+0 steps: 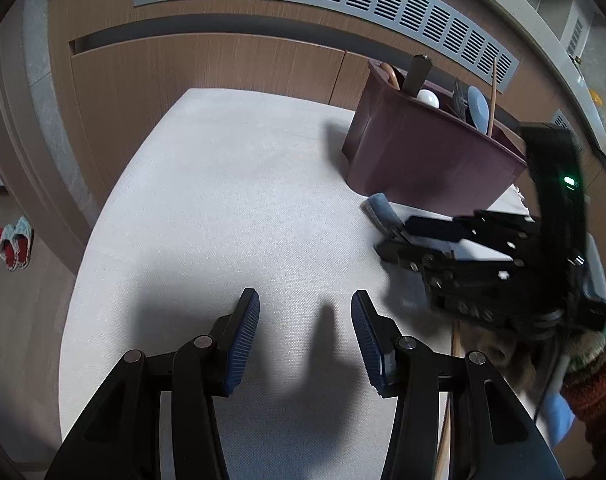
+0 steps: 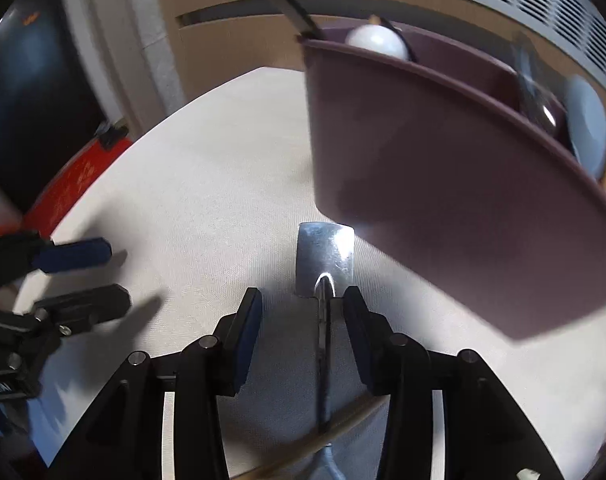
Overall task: Organize utensils
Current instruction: 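Grasp the metal shovel-shaped spoon by its handle with the right gripper, then grasp the second wooden chopstick with the left gripper while the right holds the shovel spoon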
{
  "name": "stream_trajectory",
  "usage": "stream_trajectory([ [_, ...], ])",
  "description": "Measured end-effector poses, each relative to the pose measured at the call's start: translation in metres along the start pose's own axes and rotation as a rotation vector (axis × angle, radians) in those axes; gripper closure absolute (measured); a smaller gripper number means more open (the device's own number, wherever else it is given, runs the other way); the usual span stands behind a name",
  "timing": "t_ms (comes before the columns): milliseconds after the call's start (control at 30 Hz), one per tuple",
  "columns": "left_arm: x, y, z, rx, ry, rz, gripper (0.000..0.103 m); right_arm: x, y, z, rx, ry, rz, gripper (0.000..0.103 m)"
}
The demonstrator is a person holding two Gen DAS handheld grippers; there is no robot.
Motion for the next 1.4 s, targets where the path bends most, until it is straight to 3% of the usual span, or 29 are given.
stream_trajectory([
  [300, -0.002, 0.006, -0.005, 0.013, 0.004, 0.025, 0.054, 0.015, 0.0, 0.01, -0.027, 0.05, -0.006, 0.063],
  [367, -0.003, 0.009, -0.007, 0.016, 0.003, 0.032, 0.054, 0.015, 0.0, 0.009, -0.027, 0.043, -0.009, 0.074],
  [667, -0.004, 0.029, -0.005, 0.015, -0.014, 0.074, 0.054, -0.02, 0.027, -0.05, -0.025, 0.109, 0.074, 0.074],
  [767, -0.003, 0.046, -0.002, -0.021, -0.023, 0.099, 0.054, -0.033, 0.046, -0.069, -0.041, 0.128, 0.146, 0.074],
  [867, -0.004, 0.073, 0.002, -0.119, -0.037, 0.137, 0.054, -0.056, 0.078, -0.089, -0.09, 0.153, 0.234, 0.074],
  [933, -0.009, 0.1, 0.005, -0.202, -0.064, 0.192, 0.054, -0.069, 0.095, -0.1, -0.141, 0.166, 0.266, 0.074],
  [1100, -0.039, 0.167, 0.009, -0.302, -0.157, 0.403, 0.054, -0.106, 0.137, -0.12, -0.208, 0.175, 0.368, 0.074],
  [1267, -0.069, 0.198, 0.005, -0.295, -0.197, 0.559, 0.054, -0.131, 0.163, -0.14, -0.23, 0.184, 0.428, 0.074],
  [1400, -0.081, 0.199, 0.003, -0.266, -0.2, 0.583, 0.054, -0.142, 0.167, -0.153, -0.232, 0.205, 0.42, 0.074],
])
Point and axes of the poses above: each gripper's, at about its wrist camera, not at the fingertips, and z roughly the way its jaws point, y to its right, x to its top, the point moved 8 cm from there along z, roughly the way its jaws point, and after that the axes turned 6 degrees about z, right-handed, at the moved point
